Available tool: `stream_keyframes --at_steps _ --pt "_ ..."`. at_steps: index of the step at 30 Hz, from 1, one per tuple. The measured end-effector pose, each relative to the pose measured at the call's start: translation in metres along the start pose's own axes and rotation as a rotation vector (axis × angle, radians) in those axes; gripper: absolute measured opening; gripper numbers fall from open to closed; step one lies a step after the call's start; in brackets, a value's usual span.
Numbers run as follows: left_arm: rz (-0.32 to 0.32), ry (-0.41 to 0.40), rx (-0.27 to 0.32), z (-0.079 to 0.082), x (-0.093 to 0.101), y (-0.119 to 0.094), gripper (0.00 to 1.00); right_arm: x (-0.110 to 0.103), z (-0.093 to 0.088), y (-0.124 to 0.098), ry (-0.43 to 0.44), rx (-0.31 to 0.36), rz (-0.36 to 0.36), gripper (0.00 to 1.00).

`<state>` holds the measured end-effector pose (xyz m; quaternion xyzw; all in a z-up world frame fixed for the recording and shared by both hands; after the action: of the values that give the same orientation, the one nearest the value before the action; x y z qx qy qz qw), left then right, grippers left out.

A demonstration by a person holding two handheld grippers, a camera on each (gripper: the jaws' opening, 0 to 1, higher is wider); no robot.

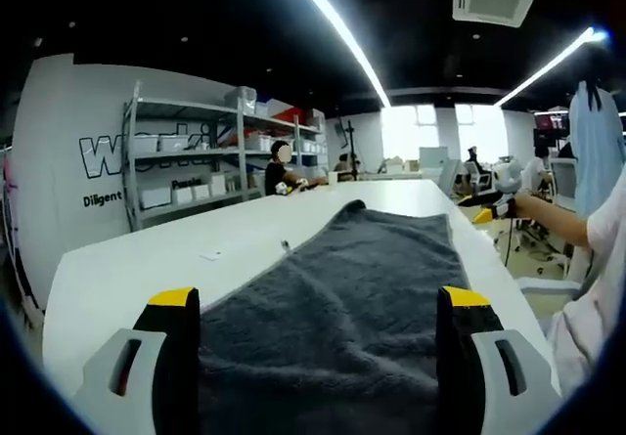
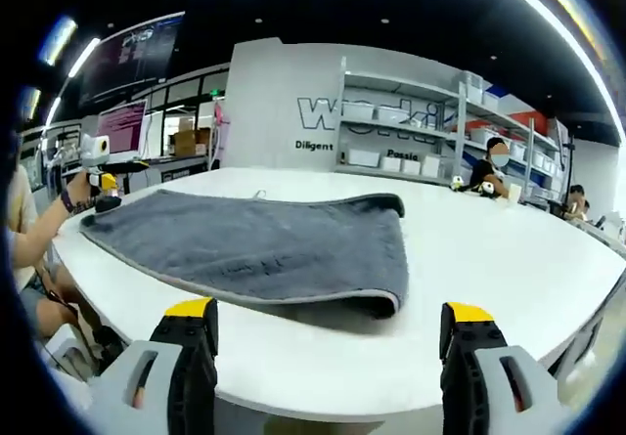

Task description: Fold the towel on the table until its edges align and the towel forms a compact rectangular stack.

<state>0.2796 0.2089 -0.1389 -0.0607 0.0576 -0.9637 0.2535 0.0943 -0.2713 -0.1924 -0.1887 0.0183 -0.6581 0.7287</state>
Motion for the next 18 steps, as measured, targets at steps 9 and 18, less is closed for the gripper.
stream_keyframes --at_steps 9,18 --pt "0.017 -0.003 -0.013 -0.004 -0.001 -0.002 0.99 0.026 -0.026 0.011 0.011 -0.047 -0.039 0.99" --pt "0.041 -0.021 -0.015 -0.007 -0.006 -0.004 0.99 0.036 -0.021 0.029 0.0 -0.037 -0.087 0.78"
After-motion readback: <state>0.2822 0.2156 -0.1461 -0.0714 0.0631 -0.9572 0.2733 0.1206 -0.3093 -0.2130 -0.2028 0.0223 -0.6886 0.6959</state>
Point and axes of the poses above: the point that each gripper's makers call its tool centre point, and the gripper's own axes: y roughly forward along the fingers, x roughly to its right, z roughly out of its top, the point moved 3 cm from there along -y, roughly backward along the fingers, and after that the axes turned 9 degrees about -y, right-handed, at the moved point
